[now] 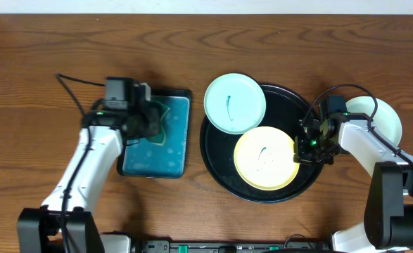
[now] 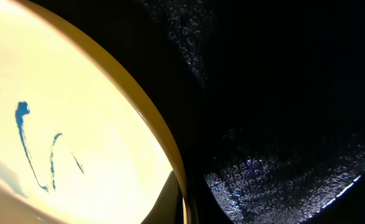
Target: Clean dirty plates on tray and stack at the side
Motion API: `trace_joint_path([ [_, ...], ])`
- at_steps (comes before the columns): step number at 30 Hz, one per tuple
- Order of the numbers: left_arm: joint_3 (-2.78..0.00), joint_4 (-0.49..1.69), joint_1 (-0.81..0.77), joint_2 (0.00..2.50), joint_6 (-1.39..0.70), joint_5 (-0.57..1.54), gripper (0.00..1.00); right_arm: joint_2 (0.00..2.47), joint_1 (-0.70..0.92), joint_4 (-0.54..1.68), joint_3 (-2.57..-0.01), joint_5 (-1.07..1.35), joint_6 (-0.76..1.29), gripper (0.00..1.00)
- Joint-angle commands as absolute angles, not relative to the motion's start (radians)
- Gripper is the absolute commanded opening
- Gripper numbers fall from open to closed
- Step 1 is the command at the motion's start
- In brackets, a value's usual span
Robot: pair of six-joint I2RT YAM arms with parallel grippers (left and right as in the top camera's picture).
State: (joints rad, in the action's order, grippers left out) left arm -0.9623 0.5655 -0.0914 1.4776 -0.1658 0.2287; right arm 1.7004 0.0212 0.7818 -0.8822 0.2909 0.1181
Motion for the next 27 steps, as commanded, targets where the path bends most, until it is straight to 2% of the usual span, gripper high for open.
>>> trace_joint_path([
  [1,-0.969,0.567,-0.154,1.493,-0.216,0.005,0.08,1.73,0.041,0.785,-0.858,0.244,0.126,0.01],
  [6,-0.969,0.567,-0.197,1.493,-0.216,-0.017,0.07,1.73,0.041,0.785,-0.858,0.244,0.126,0.01],
  [27,-0.969,0.567,-0.198,1.493,-0.216,-0.016,0.07,1.73,0.041,0.786,-0.858,0.244,0.126,0.01],
])
